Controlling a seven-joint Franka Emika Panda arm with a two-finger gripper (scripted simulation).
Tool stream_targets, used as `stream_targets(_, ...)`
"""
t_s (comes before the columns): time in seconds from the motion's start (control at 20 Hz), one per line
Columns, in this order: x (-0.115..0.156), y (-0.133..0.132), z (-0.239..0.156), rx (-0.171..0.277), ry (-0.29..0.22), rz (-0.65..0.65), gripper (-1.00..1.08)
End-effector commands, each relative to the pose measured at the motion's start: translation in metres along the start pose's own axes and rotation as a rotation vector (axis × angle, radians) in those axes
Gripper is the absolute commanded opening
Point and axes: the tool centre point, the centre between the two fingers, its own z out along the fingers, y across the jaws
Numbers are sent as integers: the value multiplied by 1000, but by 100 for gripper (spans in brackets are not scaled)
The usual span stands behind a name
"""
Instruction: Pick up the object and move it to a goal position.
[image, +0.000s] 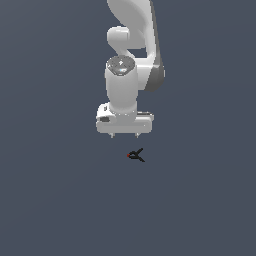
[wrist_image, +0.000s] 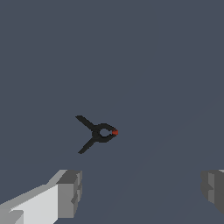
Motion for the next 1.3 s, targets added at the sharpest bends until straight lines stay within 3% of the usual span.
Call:
stream_targets(0.0, 0, 0, 0, 0, 0, 0, 100)
stream_targets(0.55, -2, 23, 3, -20, -22, 20, 100)
stream_targets(1.25, -1, 19, 8, -17, -22, 87, 100)
